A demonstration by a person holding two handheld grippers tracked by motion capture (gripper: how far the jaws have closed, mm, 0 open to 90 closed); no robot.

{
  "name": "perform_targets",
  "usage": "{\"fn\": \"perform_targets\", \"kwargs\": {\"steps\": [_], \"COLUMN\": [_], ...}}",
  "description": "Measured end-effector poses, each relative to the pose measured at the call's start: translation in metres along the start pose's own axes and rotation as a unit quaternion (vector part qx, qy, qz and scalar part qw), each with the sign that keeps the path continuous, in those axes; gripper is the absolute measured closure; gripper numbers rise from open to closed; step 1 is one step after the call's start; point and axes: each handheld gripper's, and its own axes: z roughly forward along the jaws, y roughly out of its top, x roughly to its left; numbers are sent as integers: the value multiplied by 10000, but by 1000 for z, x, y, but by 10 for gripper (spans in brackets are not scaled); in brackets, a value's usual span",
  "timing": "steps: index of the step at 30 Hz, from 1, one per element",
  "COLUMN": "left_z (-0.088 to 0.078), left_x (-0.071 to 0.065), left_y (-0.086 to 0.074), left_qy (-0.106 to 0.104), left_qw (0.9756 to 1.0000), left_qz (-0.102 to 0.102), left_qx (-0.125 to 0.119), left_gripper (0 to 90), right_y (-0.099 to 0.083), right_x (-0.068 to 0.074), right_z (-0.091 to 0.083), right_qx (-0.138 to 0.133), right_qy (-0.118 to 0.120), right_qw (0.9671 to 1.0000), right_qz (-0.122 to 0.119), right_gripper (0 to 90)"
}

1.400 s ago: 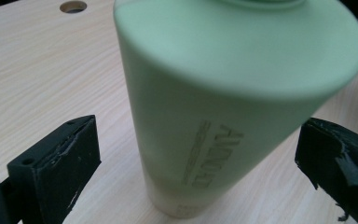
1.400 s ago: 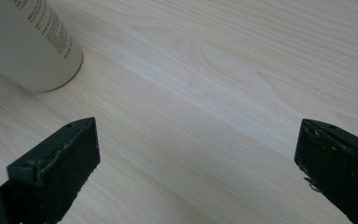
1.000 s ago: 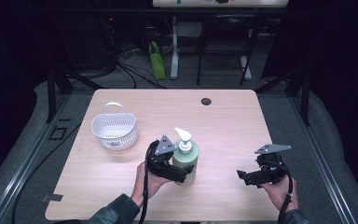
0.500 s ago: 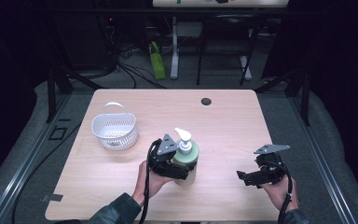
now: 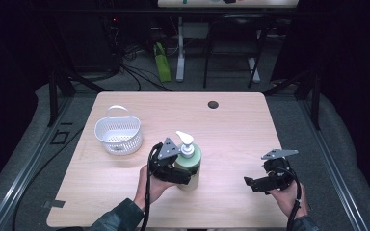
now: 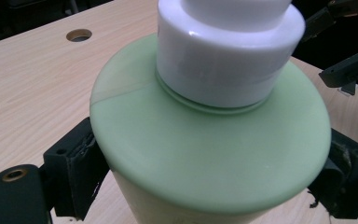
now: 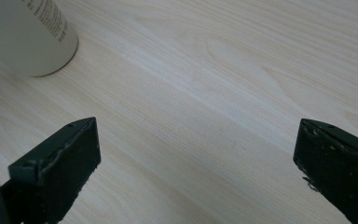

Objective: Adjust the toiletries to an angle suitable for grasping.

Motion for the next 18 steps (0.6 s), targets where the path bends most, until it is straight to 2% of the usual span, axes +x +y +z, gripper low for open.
{"fn": "perform_targets", "kwargs": {"steps": [18], "left_z": [-17], "left_x": [19], "left_y": [-8], "left_qy": [297], "left_qw": [9994], "left_qz": [-176], "left_qx": [23], "left_gripper": [118], "right_y": [-1], "right_x": [1], "right_z": [1], "right_qx": [26], "right_qy": [10], "right_qw": [10000], "right_qz": [-42], "right_gripper": [1]}}
